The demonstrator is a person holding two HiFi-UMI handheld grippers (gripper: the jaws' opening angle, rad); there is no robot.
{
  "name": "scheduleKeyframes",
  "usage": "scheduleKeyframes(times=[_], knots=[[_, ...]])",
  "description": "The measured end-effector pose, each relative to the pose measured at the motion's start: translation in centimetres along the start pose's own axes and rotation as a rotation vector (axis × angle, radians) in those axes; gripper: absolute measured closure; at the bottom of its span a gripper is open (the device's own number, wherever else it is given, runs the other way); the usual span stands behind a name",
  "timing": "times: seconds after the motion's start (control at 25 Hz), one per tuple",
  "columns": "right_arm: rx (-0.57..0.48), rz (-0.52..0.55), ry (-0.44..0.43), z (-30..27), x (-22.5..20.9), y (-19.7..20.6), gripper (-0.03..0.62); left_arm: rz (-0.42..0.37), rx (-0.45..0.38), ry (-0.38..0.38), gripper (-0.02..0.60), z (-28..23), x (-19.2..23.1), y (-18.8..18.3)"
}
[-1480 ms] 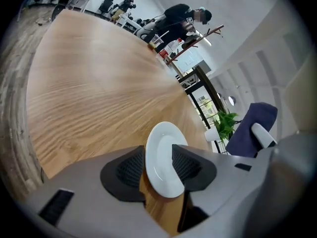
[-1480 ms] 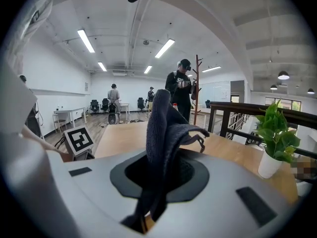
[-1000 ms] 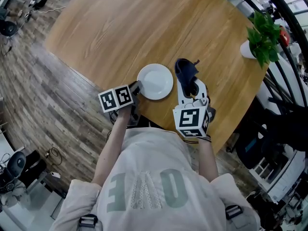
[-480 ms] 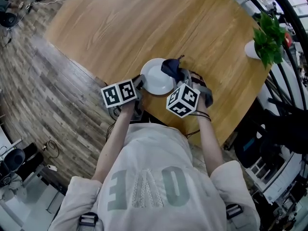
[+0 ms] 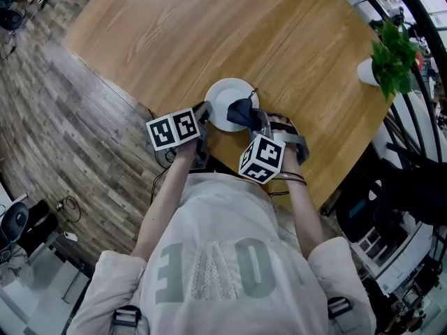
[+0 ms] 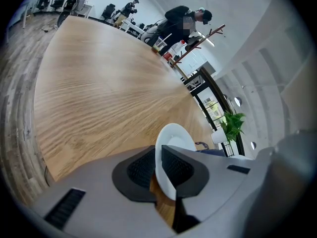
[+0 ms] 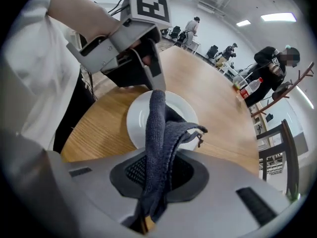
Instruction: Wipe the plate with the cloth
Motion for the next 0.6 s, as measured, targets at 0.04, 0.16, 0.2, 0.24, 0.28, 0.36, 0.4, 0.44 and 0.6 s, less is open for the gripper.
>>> scheduleKeyframes(times=[0.04, 0.16, 0.2, 0.24, 0.28, 0.36, 0.4, 0.44, 0.6], knots=[[-0.001, 0.006, -0.017, 0.3, 0.5, -0.1, 0.537, 0.0, -0.001, 0.0, 0.535, 0.0, 0.0, 0.0], [-0.013, 0.023, -0.069, 1.0, 2.1, -0.7, 0.537, -0.001, -0.006, -0.001, 0.535, 0.1, 0.0, 0.0], [-0.017, 0.021, -0.085, 1.2, 2.6, -0.8, 0.537, 0.0, -0.007, -0.001, 0.535, 0.1, 0.0, 0.0], [-0.021, 0.015, -0.1, 1.4, 2.9, -0.9, 0.537, 0.0, -0.008, -0.001, 0.535, 0.0, 0.0, 0.0], [-0.023, 0.009, -0.114, 1.4, 3.3, -0.9, 0.537, 0.001, -0.008, -0.001, 0.535, 0.0, 0.0, 0.1], [-0.027, 0.006, -0.139, 1.4, 3.7, -1.1, 0.537, 0.002, -0.007, -0.001, 0.535, -0.1, 0.0, 0.0], [-0.032, 0.005, -0.149, 1.5, 3.6, -1.1, 0.537, 0.001, -0.007, -0.001, 0.535, 0.0, 0.0, 0.0], [-0.039, -0.003, -0.157, 1.5, 3.3, -1.1, 0.537, 0.0, -0.006, -0.001, 0.535, 0.0, 0.0, -0.1], [-0.06, -0.131, -0.067, 1.5, -1.2, -0.9, 0.537, -0.004, -0.003, 0.002, 0.535, 0.0, 0.0, 0.0]])
Point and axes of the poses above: the fingertips, and each gripper's own axes: z backward along the fingers, x to its left, y out of its underside, the point moved 8 cm from there along z, backward along the fingers, and after that the axes turned 5 degrees about y, right-handed, at the moved point
